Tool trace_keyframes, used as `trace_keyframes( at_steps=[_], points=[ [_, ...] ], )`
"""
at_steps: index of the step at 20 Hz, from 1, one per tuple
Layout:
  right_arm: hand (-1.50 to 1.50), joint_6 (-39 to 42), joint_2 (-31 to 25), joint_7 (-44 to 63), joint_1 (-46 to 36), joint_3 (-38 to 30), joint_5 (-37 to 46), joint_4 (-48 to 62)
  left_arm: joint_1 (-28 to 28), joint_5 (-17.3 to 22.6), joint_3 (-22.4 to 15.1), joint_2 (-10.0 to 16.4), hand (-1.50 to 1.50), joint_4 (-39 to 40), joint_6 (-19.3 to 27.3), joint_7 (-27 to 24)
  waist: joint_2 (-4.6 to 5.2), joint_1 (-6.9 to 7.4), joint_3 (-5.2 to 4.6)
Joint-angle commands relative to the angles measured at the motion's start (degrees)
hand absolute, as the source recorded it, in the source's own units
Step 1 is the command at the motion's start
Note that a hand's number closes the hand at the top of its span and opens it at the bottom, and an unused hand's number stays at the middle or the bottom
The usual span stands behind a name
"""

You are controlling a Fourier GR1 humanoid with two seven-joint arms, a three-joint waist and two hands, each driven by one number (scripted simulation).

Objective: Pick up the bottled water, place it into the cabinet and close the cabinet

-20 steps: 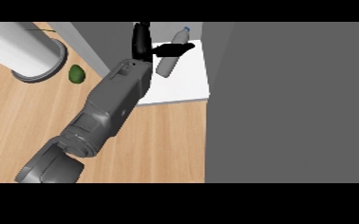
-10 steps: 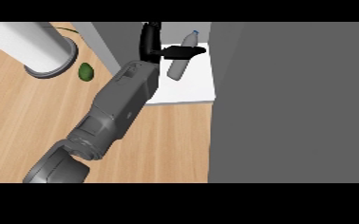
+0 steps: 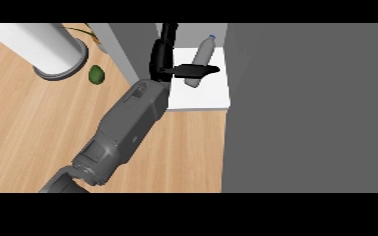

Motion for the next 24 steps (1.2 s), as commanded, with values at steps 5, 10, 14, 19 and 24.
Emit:
trace_keyframes(
  at_steps=[5, 10, 14, 19, 24],
  points=[
    [-1.50, 0.0, 0.0, 0.0, 4.7, 2.1, 1.7, -6.3, 13.8, 4.3, -8.3, -0.1, -1.50, -16.9, -5.1, 1.1, -0.46, 0.41, -0.01],
    [-1.50, -2.4, -0.5, 3.7, -0.7, 0.0, 0.1, -5.5, 19.1, 3.0, -12.1, 0.0, -1.50, -29.9, -5.4, 4.1, -0.34, 2.00, 0.03],
    [-1.50, -2.4, -0.1, 1.3, 0.7, 0.9, 2.8, -4.3, 28.7, 2.0, -15.4, 3.1, -1.50, -41.2, -5.2, 5.8, -0.37, 1.83, 0.04],
    [-1.50, 1.2, -4.1, 1.0, 4.5, 1.0, 3.1, -9.3, 37.2, 1.3, -18.7, 5.4, 1.50, -52.6, -4.8, 7.3, -0.48, 1.48, 0.01],
    [1.50, 6.6, -10.1, 0.9, 3.8, 3.1, 8.8, -8.4, 44.7, 1.2, -20.5, 10.4, 1.50, -60.0, -4.4, 9.9, -0.64, 1.82, -0.01]
  ],
)
